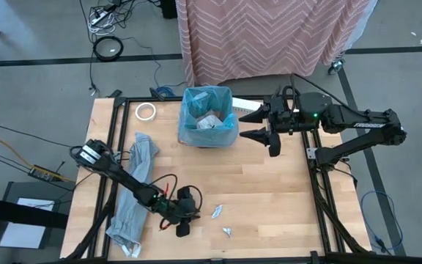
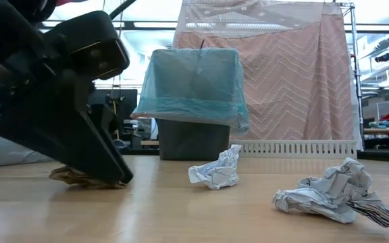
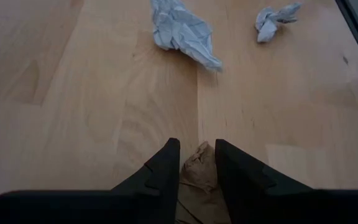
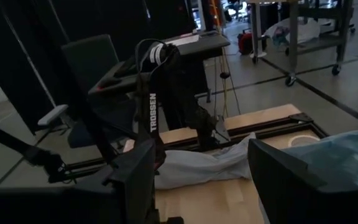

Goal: Place trash/remove bag and relplace
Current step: Put the brown napkin into the trash bin

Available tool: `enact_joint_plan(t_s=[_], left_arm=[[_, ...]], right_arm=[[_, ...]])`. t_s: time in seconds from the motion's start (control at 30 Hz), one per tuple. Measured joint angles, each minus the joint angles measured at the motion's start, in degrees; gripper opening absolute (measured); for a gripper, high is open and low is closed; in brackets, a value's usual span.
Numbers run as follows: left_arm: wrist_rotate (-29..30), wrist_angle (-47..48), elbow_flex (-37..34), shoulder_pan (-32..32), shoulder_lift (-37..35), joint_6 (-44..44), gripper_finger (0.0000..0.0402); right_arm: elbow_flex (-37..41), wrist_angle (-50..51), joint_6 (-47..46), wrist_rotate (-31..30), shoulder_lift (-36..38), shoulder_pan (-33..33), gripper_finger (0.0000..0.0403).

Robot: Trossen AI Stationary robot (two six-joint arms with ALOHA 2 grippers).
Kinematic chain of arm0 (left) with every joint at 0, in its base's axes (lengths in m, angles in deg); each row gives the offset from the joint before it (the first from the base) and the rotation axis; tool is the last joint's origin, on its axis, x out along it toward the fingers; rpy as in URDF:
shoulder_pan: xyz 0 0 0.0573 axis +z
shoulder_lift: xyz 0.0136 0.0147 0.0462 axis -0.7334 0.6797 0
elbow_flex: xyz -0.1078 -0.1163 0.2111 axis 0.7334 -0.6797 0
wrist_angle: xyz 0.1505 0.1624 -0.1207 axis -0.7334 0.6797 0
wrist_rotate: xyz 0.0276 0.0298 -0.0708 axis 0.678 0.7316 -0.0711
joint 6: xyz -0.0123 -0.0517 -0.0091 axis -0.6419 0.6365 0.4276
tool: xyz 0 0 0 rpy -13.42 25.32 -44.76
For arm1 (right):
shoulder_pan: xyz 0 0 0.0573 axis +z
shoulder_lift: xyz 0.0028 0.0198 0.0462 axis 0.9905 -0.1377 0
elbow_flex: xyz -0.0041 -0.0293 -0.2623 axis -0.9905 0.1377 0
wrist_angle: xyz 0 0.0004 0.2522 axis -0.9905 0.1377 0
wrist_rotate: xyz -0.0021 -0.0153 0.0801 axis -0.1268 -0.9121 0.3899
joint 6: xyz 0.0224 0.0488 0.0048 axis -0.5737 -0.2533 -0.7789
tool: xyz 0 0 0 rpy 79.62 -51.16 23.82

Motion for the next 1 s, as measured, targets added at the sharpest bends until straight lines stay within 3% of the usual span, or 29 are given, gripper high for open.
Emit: enact_joint_plan(t_s=[0.2,0.4,0.7,0.8,1.0], left_arm=[[1.1,0.4,0.2,-0.11,2.2,1.82,0.0104],[1.14,1.51,0.17,0.0,2.25,8.23,0.0013],[4.04,2.74,2.8,1.66,-2.42,13.31,0.0003],[7.01,3.73,6.14,3.03,-7.15,10.93,0.0002],[12.61,12.86,14.08,7.13,-14.95,-2.3,0.0001]], right_arm=[[0.02,0.81,-1.45,0.79,0.0,0.01,0.0242],[0.02,1.17,-1.45,0.79,0.0,0.01,0.0237],[0.02,0.09,-1.43,0.78,0.11,0.01,0.0214],[0.02,-1.1,-1.43,0.78,0.31,-0.11,0.0214],[0.02,-2.91,-1.42,0.77,0.54,-0.15,0.0212]])
